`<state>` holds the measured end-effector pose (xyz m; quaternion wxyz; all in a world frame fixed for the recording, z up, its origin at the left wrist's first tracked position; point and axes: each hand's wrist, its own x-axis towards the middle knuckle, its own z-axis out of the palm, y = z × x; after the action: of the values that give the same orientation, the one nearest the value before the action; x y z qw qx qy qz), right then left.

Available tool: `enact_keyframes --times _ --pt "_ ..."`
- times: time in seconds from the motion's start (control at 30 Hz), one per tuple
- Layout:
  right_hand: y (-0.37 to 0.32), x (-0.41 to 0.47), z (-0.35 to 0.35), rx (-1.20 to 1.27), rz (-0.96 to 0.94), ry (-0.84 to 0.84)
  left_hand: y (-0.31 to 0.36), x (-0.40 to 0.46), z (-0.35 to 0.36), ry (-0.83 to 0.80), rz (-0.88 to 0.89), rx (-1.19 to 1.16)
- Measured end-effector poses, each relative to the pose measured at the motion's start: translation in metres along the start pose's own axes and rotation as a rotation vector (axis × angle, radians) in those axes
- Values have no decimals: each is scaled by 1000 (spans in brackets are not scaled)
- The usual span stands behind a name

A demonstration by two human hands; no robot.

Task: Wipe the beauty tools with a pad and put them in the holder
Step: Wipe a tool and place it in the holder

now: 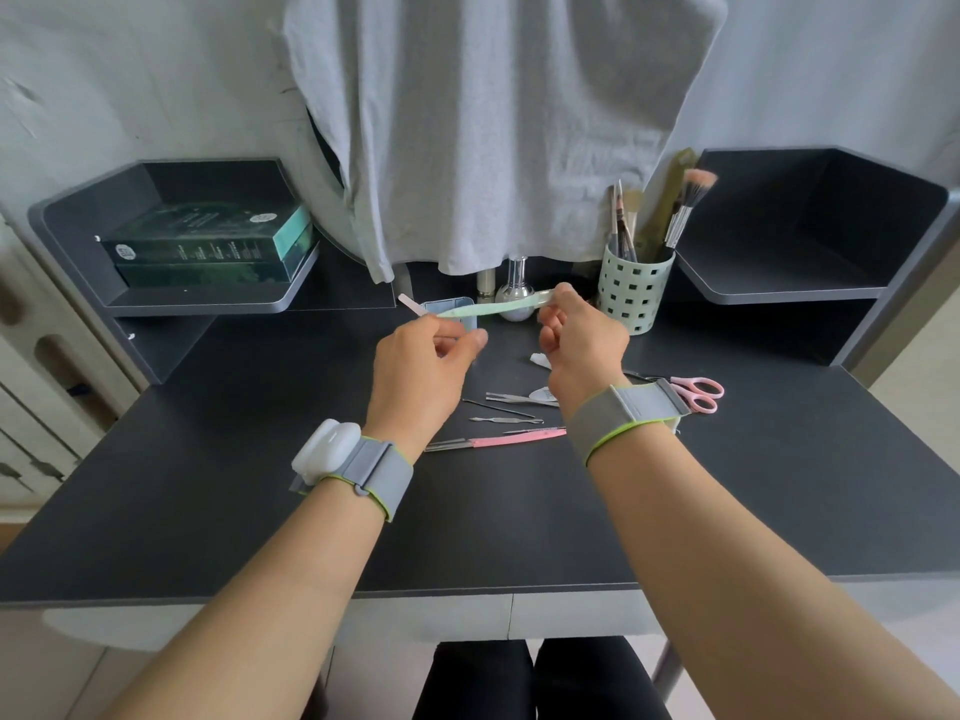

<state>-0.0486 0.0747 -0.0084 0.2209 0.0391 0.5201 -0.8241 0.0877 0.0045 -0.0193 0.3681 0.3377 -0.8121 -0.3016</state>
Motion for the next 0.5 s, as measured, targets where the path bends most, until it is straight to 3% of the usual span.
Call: enact_keyframes --times 0.23,0.5 --pt "10 -1 0 106 145 -22 10 3 -1 89 56 -86" --pt "14 -3 4 35 164 -100 16 6 -5 143 72 -120"
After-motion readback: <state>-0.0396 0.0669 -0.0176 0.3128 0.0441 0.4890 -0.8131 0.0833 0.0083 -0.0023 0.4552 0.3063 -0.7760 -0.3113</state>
